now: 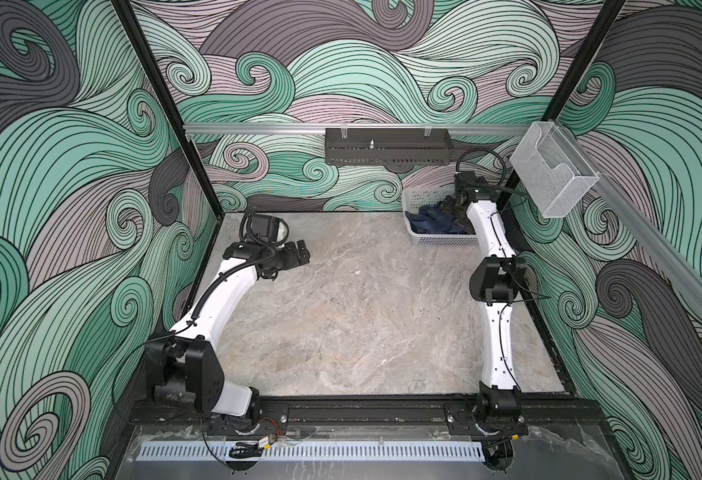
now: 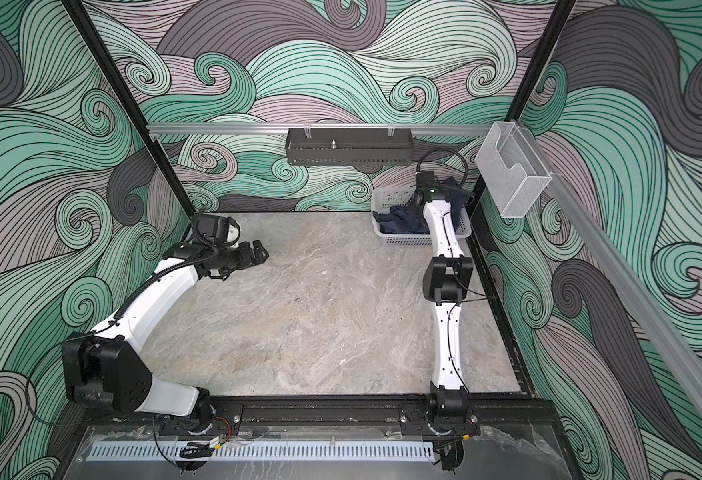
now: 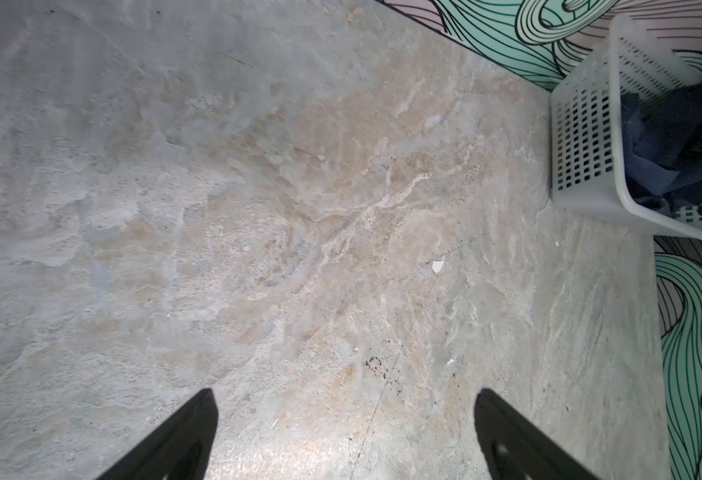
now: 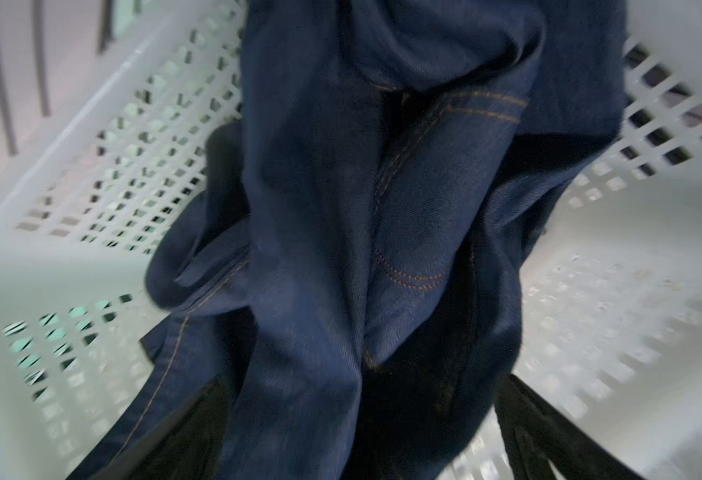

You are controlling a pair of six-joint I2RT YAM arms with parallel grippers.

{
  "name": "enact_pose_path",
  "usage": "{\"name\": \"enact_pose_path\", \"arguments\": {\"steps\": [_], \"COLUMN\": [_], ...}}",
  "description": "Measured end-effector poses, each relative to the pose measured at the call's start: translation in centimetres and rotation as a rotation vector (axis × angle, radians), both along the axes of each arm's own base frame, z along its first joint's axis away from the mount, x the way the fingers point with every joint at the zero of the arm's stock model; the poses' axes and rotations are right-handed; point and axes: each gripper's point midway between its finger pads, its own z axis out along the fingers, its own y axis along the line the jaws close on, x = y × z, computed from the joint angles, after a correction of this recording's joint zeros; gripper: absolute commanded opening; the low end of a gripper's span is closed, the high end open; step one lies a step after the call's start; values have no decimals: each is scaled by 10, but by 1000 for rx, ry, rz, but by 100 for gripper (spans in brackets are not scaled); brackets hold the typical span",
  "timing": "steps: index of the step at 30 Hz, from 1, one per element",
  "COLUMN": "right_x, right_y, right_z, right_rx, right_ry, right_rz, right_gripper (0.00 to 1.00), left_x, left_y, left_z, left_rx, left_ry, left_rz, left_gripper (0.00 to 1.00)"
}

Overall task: Fold and stack the trousers
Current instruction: Pick up the trousers from the basket.

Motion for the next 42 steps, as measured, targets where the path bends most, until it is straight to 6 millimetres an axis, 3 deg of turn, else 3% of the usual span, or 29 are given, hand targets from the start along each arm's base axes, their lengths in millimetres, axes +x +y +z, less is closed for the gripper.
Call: {"name": "enact_pose_path", "arguments": {"steps": [3, 11, 15, 18, 20, 24, 28, 32, 34, 36, 39, 42], "right_x": [8, 24, 31, 39, 42, 51, 63, 72, 71, 68, 57, 36], "right_y": [-7, -14, -11, -11, -11, -8, -4, 7, 16, 27, 43, 58], "right_z": [-15, -32, -65, -75, -72, -68, -58, -34, -14, 17, 86, 174], "right_rx": [10, 79, 132, 158, 175, 215, 239, 244, 243, 245, 237, 229], "right_ry": [-8, -58, -54, -80, -103, -147, -208, -269, -291, -325, -412, -541], "right_rz": [-23, -94, -141, -172, -188, -213, -205, -156, -125, -93, -37, 23], "right_gripper": [99, 99, 99, 96, 85, 44, 19, 7, 0, 0, 0, 0], "left_x": [3, 0, -2, -2, -2, -1, -1, -1, -2, -3, -7, -15], "left_y": [-5, -6, -5, -5, -5, -6, -6, -6, -7, -7, -6, -4], "left_z": [-4, -6, -7, -9, -10, -9, -9, -9, -7, -3, 11, 36], "left_rx": [-8, -11, -8, -7, -6, -7, -9, -10, -13, -15, -21, -31], "left_ry": [14, 36, 47, 54, 58, 57, 57, 57, 54, 45, 10, -53], "left_rz": [-9, -15, -15, -15, -15, -15, -17, -18, -19, -19, -20, -20], "left_gripper": [99, 99, 99, 99, 99, 99, 99, 99, 99, 99, 99, 99]}}
